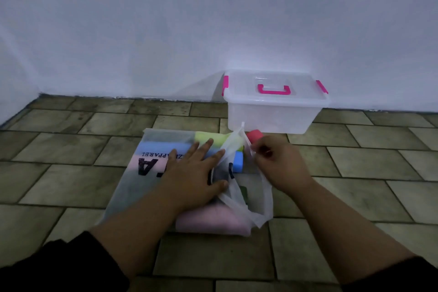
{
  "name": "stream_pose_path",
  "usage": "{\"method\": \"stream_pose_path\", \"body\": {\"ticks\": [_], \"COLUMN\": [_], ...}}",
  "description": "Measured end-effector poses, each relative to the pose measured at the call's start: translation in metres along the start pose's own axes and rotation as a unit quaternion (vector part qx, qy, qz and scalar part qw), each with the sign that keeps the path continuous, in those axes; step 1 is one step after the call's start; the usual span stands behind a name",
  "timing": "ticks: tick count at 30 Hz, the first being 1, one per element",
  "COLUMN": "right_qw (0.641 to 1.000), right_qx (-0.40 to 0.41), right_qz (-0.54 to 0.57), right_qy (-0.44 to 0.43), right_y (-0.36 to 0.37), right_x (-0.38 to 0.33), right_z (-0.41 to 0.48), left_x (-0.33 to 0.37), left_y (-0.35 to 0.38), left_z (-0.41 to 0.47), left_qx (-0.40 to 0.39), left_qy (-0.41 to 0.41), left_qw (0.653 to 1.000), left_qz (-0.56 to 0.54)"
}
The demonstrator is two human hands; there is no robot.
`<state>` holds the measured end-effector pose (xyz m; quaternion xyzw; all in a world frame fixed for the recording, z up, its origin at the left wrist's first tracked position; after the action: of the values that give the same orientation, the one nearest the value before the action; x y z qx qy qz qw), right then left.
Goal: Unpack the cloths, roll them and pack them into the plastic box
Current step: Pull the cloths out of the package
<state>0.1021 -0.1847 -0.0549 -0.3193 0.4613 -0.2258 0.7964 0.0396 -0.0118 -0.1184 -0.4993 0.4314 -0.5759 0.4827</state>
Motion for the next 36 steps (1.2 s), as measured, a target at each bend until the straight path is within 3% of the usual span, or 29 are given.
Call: {"method": "stream_pose_path", "body": {"ticks": [3, 13, 20, 23, 25, 27, 29, 32, 36], "right_qw": [0.986, 0.982, 0.983, 0.937, 0.909, 0.906, 0.925, 0.967, 0.978], "right_qx": [-0.148, -0.185, -0.099, -0.004, 0.081, 0.153, 0.168, 0.101, -0.001], "right_qz": [-0.062, -0.009, 0.1, 0.289, 0.331, 0.285, 0.188, 0.04, -0.039], "right_qy": [-0.034, 0.018, 0.115, 0.196, 0.24, 0.274, 0.286, 0.232, 0.204], "right_y": [0.05, 0.066, -0.018, -0.069, -0.085, -0.084, -0.067, -0.032, -0.017], "right_x": [-0.012, -0.007, 0.042, 0.084, 0.11, 0.127, 0.13, 0.117, 0.103], "right_z": [-0.007, -0.007, -0.02, -0.027, -0.026, -0.023, -0.017, -0.008, 0.002], "left_x": [-0.005, -0.002, -0.002, -0.001, -0.002, -0.002, -0.002, -0.003, 0.006], "left_y": [0.004, -0.002, -0.004, -0.004, -0.003, -0.003, -0.003, -0.008, -0.019], "left_z": [0.004, -0.004, -0.006, -0.005, -0.005, -0.005, -0.004, 0.0, 0.014], "left_qx": [-0.031, 0.006, 0.011, 0.016, 0.015, 0.012, 0.003, 0.002, 0.036], "left_qy": [0.022, 0.01, 0.012, 0.014, 0.014, 0.013, 0.012, -0.027, -0.067], "left_qw": [0.999, 1.0, 1.0, 1.0, 1.0, 1.0, 1.0, 0.999, 0.997], "left_qz": [0.019, 0.007, -0.008, -0.005, 0.0, 0.005, 0.004, -0.022, -0.004]}}
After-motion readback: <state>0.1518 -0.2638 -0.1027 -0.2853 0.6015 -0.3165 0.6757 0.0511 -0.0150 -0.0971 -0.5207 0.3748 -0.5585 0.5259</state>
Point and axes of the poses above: each hand's wrist, its own z-axis towards the middle knuckle, its own y-axis out of the palm, x = y × z, the point moved 10 cm from there along z, towards the middle knuckle, and after that the axes turned 5 degrees about x, right-handed, at the moved point
